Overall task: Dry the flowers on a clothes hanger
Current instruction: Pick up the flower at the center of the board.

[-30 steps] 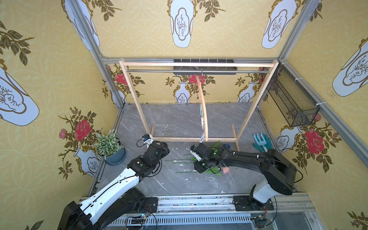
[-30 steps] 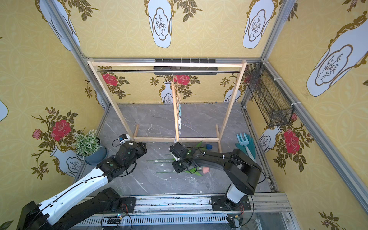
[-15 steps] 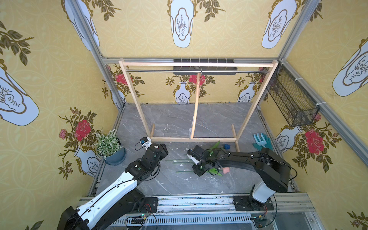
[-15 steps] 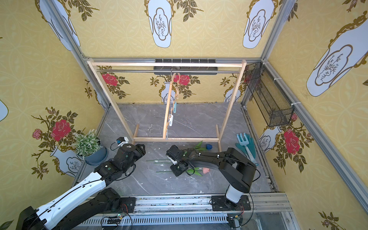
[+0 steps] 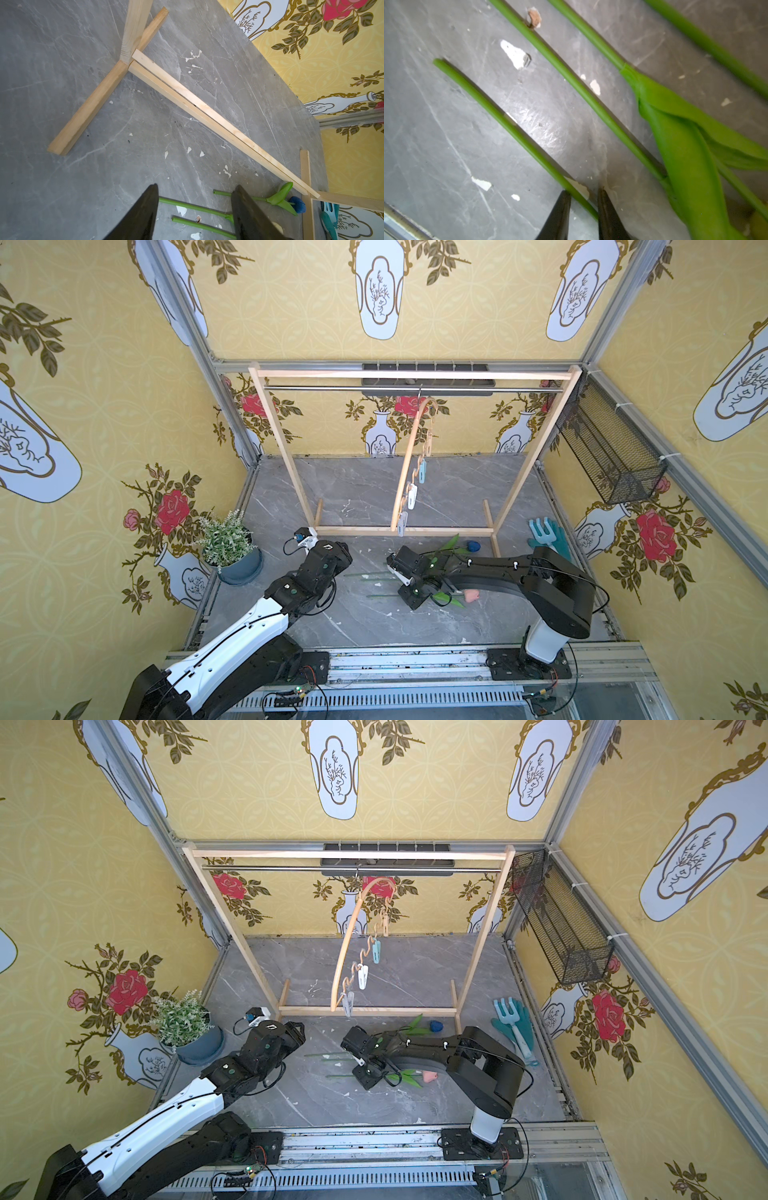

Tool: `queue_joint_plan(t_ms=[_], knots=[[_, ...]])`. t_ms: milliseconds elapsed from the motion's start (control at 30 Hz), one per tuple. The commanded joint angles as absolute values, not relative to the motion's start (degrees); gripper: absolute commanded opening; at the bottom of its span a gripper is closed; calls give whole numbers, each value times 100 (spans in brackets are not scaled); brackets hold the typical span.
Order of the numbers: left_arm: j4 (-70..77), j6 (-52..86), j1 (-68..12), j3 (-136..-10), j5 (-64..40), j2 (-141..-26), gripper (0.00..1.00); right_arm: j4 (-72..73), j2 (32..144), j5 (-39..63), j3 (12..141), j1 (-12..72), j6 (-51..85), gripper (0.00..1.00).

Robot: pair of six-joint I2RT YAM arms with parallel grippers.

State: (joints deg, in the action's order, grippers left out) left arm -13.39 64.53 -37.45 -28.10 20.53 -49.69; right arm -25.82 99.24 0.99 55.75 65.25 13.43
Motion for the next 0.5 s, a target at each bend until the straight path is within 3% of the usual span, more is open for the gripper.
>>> queue_joint_plan(t_ms=[0,100,467], knots=[[-1228,6460,-3739,-2777,2066,-4975,61,-2657,10020,23,5528,6632,1153,21],[-1246,6486,-3736,-2771,2109,-4974,60,-2558,10036,5,5523,6653,993,20],[-1406,6634,-3741,-2776,2222,-4960,56,-2106,9887,98,5542,6721,301,0]])
